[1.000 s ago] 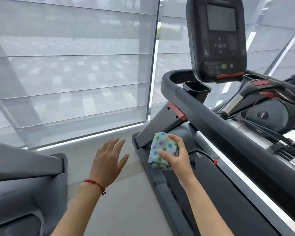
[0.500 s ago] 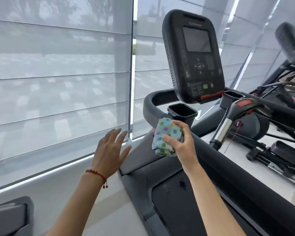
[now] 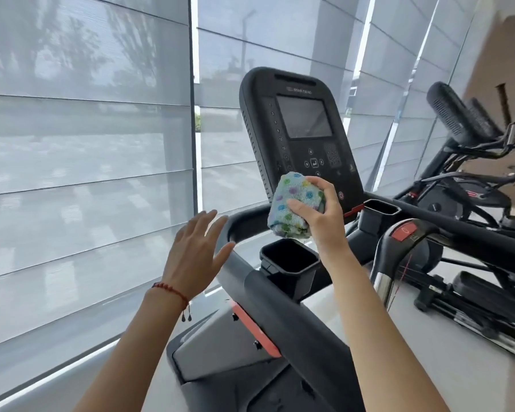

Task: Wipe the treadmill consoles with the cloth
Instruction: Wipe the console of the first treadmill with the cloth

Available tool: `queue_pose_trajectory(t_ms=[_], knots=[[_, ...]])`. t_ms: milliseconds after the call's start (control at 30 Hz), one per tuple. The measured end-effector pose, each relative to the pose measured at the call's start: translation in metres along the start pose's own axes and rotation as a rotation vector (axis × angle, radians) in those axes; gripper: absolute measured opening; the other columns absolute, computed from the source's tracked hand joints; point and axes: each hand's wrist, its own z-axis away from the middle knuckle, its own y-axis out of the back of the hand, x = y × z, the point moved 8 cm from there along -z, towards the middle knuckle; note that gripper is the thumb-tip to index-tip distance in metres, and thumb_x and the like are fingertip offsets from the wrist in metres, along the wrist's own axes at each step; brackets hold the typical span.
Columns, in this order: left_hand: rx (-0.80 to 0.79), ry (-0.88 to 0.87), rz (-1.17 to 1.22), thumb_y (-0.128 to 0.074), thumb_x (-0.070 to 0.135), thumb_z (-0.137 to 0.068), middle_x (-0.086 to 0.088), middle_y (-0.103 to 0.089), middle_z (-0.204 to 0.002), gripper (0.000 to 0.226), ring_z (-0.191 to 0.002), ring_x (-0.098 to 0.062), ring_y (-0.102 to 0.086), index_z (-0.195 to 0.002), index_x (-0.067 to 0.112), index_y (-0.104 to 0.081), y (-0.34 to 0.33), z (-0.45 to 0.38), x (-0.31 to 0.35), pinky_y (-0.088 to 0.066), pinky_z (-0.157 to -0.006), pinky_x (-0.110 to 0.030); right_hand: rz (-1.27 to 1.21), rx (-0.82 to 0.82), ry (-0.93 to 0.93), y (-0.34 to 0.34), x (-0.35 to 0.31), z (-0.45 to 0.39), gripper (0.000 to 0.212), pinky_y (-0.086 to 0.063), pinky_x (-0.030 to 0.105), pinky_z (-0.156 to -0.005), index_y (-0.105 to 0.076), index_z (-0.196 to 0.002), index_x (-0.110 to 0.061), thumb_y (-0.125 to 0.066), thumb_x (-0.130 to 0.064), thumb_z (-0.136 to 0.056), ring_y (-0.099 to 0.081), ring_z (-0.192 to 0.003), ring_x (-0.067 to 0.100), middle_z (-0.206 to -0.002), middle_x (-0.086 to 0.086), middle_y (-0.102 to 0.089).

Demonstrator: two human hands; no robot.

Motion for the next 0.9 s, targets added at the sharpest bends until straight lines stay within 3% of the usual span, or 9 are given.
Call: queue_pose_trajectory(t_ms=[167, 300, 467, 600, 733, 900], knots=[[0.032, -0.056, 0.028, -0.034, 0.044, -0.088, -0.021, -0.056, -0.125, 0.058, -0.116, -0.040, -0.051, -0.122, 0.003, -0.056, -0.018, -0.059, -0.007, -0.045, -0.088, -0.053, 0.106, 0.033, 0.052, 0.017, 0.003, -0.051, 0.040, -0.056, 0.019, -0.068, -0.052, -0.102, -0.030, -0.070, -0.004, -0.077, -0.059, -0.097, 0.015, -0.110, 0.003, -0.056], [0.063, -0.129, 0.022, -0.034, 0.043, -0.089, -0.020, -0.055, -0.126, 0.056, -0.118, -0.039, -0.049, -0.123, 0.004, -0.056, -0.034, -0.106, -0.015, -0.043, -0.090, -0.052, 0.158, 0.071, 0.086, 0.027, 0.010, -0.092, 0.040, -0.057, 0.034, -0.077, -0.054, -0.101, -0.031, -0.071, -0.006, -0.075, -0.060, -0.100, 0.020, -0.108, 0.001, -0.057], [0.103, -0.211, 0.009, -0.034, 0.042, -0.089, -0.020, -0.053, -0.128, 0.055, -0.120, -0.039, -0.048, -0.123, 0.004, -0.056, -0.050, -0.172, -0.032, -0.042, -0.093, -0.051, 0.213, 0.116, 0.141, 0.028, 0.009, -0.152, 0.041, -0.056, 0.033, -0.078, -0.054, -0.098, -0.037, -0.074, -0.023, -0.065, -0.059, -0.101, 0.019, -0.114, 0.005, -0.056], [0.144, -0.269, 0.011, -0.034, 0.043, -0.090, -0.019, -0.051, -0.131, 0.055, -0.123, -0.038, -0.045, -0.122, 0.005, -0.056, -0.062, -0.220, -0.039, -0.038, -0.096, -0.050, 0.247, 0.159, 0.195, 0.036, 0.006, -0.196, 0.041, -0.056, 0.026, -0.072, -0.053, -0.098, -0.035, -0.075, -0.010, -0.073, -0.059, -0.099, 0.017, -0.108, -0.002, -0.057], [0.205, -0.280, 0.026, -0.035, 0.044, -0.090, -0.019, -0.046, -0.135, 0.055, -0.127, -0.035, -0.038, -0.123, 0.004, -0.056, -0.072, -0.261, -0.039, -0.034, -0.101, -0.047, 0.304, 0.153, 0.210, 0.042, 0.006, -0.236, 0.040, -0.056, 0.018, -0.067, -0.051, -0.099, -0.035, -0.072, -0.009, -0.076, -0.059, -0.096, 0.013, -0.106, -0.003, -0.056], [0.274, -0.267, 0.022, -0.038, 0.043, -0.089, -0.018, -0.041, -0.140, 0.057, -0.132, -0.032, -0.030, -0.127, 0.004, -0.053, -0.081, -0.295, -0.032, -0.030, -0.105, -0.048, 0.336, 0.092, 0.209, 0.047, 0.009, -0.284, 0.040, -0.057, 0.022, -0.072, -0.051, -0.107, -0.028, -0.069, -0.005, -0.079, -0.058, -0.099, 0.015, -0.112, 0.003, -0.054]])
